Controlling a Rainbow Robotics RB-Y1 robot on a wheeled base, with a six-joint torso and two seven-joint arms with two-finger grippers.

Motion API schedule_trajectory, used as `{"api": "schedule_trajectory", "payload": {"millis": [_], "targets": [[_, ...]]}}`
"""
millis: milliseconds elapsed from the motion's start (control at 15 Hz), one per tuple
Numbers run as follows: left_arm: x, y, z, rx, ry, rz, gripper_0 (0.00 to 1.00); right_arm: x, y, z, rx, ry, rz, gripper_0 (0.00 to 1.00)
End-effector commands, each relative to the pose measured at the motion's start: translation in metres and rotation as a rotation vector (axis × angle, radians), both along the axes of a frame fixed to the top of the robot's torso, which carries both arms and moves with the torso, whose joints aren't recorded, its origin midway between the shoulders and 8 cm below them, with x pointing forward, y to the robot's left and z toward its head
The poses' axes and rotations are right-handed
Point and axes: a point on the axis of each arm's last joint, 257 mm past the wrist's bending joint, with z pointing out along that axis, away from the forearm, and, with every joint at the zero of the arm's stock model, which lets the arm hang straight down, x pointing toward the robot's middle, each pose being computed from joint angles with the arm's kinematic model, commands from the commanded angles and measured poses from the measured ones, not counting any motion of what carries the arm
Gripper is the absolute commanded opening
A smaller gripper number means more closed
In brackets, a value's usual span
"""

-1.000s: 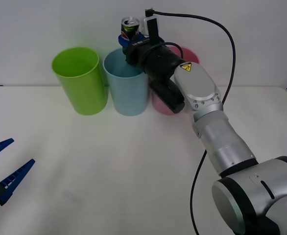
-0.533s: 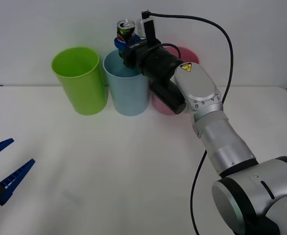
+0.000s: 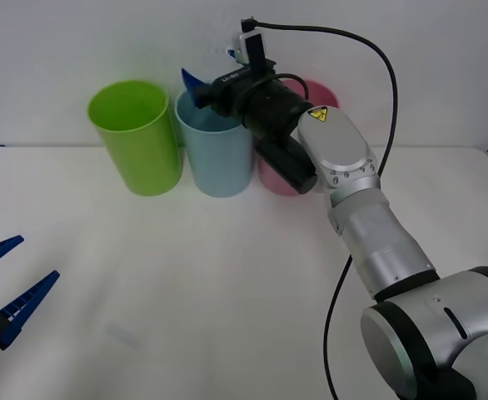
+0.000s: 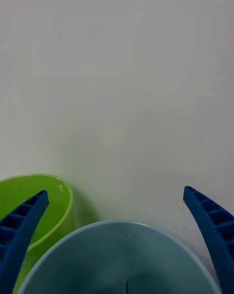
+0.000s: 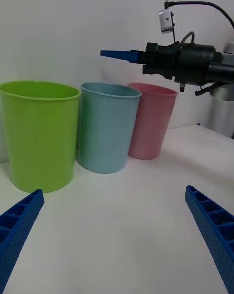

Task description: Grasp the object on the table and drop it into the matching bin: aluminum can to the light blue bin, PET bottle to the pink bin.

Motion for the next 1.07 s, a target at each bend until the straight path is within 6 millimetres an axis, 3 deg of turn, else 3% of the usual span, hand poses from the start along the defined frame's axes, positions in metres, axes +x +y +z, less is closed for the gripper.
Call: {"api": "schedule_trajectory", "payload": {"millis": [67,400,667,867,1067], "targets": [[0.0,0.0,0.0,0.0,0.0,0.0,1.0,-0.012,-0.005,-0.003,0.0,-0.023,0.008,1.0],[0.0,0.0,0.0,0.0,0.0,0.0,1.0,-0.055,0.006,-0.017,0.002,-0.058,0.056,1.0],[0.0,0.0,0.0,0.0,0.0,0.0,1.0,-0.108,0.023,-0.029,0.03,-0.074,0.125,1.0],[0.0,0.0,0.0,0.0,0.0,0.0,1.0,-0.15,0.032,-0.026,0.082,-0.087,0.17,1.0],[0.0,0.0,0.0,0.0,0.0,0.0,1.0,-0.178,0.017,-0.03,0.096,-0.094,0.189,1.0]]}}
